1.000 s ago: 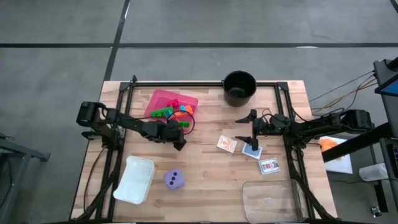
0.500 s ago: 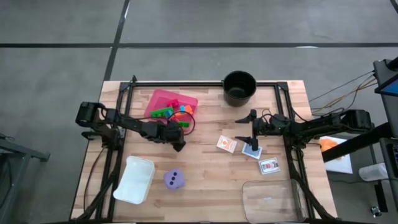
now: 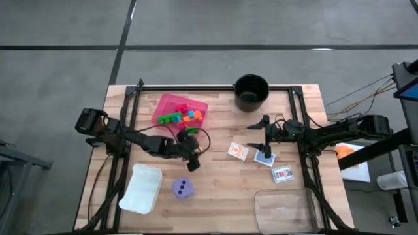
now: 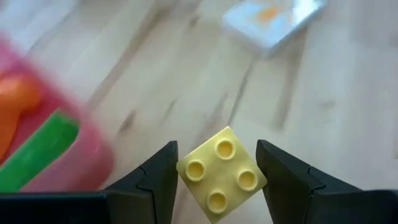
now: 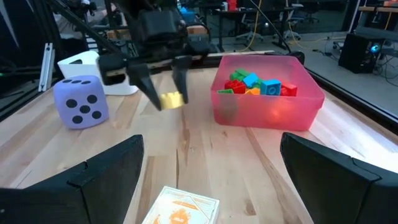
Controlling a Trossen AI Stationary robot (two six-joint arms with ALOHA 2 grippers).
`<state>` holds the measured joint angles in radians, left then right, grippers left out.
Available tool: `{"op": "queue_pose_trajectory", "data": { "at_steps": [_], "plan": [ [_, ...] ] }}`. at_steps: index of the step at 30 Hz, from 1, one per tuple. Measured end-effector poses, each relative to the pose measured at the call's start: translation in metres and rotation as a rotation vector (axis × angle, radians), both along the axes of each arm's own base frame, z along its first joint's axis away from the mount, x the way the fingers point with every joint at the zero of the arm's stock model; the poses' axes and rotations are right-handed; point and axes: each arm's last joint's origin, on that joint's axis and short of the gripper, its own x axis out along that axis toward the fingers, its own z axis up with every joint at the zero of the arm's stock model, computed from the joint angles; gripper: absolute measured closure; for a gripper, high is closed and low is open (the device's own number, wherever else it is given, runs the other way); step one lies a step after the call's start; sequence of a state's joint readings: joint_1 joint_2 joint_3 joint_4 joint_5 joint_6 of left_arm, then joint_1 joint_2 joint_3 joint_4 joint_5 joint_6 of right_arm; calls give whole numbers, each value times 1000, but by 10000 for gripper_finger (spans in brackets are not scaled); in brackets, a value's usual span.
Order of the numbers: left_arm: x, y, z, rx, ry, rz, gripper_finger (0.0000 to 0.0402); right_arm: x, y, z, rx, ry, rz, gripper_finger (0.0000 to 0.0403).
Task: Pick & Place Toys
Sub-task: Put the yellow game piece into the red bin, then put the yellow deck of cards into the transparent bin
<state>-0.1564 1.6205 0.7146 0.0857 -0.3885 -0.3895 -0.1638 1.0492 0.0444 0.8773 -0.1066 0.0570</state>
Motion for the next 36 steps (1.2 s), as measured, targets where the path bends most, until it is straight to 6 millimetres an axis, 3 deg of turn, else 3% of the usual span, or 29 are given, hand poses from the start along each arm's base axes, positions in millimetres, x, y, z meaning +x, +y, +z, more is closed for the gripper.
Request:
{"op": "queue_pose_trajectory", "data": {
  "at_steps": [8, 17, 22, 26, 28, 33, 36],
  "plan": [
    [3, 11, 3, 137, -193, -80, 219, 0, 0, -1, 6, 6, 0, 25],
    [-26, 58, 13, 179, -250, 30, 219, 0, 1, -1, 6, 7, 3, 25],
    [-53, 85, 14, 157, -121, 147, 219, 0, 1, -1, 5, 8, 4, 25],
    [-66, 96, 12, 129, -22, 214, 219, 0, 1, -1, 6, 9, 4, 25],
    [-68, 97, 12, 113, -15, 231, 195, 0, 1, -1, 6, 10, 4, 25],
    [-68, 98, 11, 96, -21, 250, 69, 0, 1, -1, 6, 10, 4, 25],
    [-68, 98, 12, 87, -27, 259, 28, 0, 1, -1, 6, 11, 4, 25]
  ]
}}
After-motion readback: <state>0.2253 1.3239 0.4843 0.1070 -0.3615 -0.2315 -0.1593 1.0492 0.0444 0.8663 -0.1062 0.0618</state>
